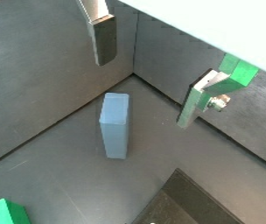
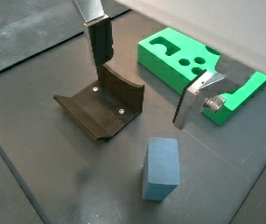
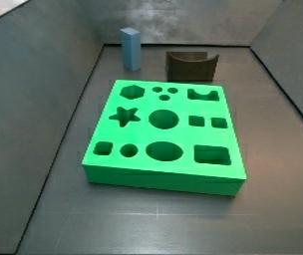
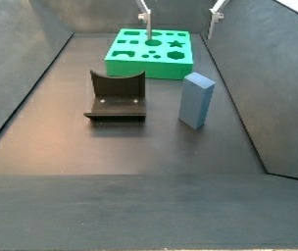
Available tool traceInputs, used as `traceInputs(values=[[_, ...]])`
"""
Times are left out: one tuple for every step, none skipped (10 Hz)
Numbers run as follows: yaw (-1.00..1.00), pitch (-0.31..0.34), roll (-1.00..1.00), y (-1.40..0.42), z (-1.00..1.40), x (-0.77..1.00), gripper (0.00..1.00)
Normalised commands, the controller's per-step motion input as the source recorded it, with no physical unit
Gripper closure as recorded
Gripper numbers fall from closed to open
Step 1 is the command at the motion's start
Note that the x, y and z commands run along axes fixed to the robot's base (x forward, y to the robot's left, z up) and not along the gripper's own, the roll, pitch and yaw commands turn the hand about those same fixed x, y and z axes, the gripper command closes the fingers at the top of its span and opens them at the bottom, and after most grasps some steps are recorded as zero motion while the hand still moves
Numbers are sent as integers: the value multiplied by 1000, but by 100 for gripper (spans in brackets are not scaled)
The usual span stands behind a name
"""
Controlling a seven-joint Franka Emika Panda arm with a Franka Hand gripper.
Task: Pick up the rectangle object. Move up. Move to above the board. Insert the rectangle object.
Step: Pick up the rectangle object.
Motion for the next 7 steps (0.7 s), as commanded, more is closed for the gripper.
traceInputs(values=[[-166, 0, 0, 0, -177, -60, 0], [-1000, 7, 0, 0, -271, 0, 0], [-1000, 9, 0, 0, -277, 0, 0], [-1000, 9, 0, 0, -283, 0, 0], [-1000, 9, 0, 0, -283, 0, 0], [-1000, 9, 0, 0, -283, 0, 0], [-1000, 21, 0, 0, -303, 0, 0]])
